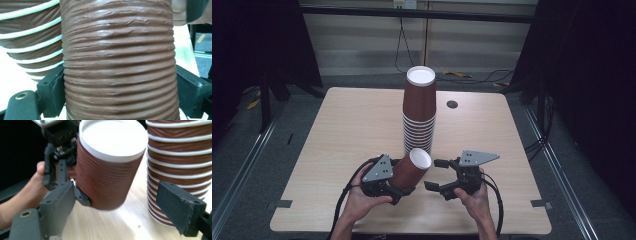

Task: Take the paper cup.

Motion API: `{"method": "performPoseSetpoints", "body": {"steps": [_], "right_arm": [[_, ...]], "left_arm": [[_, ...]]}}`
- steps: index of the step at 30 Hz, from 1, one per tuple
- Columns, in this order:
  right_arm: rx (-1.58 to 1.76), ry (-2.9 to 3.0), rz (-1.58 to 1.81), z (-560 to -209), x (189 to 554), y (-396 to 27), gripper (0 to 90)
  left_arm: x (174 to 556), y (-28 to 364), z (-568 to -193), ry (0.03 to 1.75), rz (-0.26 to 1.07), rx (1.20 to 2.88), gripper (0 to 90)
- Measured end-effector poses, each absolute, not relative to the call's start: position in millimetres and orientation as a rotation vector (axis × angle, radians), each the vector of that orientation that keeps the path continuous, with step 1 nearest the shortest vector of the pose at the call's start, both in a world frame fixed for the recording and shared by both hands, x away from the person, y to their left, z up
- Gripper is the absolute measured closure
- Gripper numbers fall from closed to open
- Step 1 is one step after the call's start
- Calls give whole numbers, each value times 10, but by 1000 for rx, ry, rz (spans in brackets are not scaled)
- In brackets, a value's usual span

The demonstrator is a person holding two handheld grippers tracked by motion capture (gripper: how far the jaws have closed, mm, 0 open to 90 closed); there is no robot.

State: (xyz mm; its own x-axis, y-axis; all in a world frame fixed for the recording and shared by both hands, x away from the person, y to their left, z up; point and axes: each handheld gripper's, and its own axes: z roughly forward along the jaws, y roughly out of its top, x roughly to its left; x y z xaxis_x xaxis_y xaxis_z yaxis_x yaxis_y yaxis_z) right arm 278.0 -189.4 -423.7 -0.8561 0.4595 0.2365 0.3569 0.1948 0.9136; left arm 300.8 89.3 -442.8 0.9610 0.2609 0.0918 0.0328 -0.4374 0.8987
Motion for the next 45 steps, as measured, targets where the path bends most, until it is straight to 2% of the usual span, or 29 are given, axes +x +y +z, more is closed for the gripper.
{"method": "performPoseSetpoints", "body": {"steps": [29, 45], "right_arm": [[773, 2519, 1522, -4245, 2785, -1880, 162], [665, 2601, 1389, -4237, 2771, -1805, 140]], "left_arm": [[3040, 846, -4374, 102, 224, 2218, 138], [3067, 765, -4354, 62, 279, 2338, 136]]}}
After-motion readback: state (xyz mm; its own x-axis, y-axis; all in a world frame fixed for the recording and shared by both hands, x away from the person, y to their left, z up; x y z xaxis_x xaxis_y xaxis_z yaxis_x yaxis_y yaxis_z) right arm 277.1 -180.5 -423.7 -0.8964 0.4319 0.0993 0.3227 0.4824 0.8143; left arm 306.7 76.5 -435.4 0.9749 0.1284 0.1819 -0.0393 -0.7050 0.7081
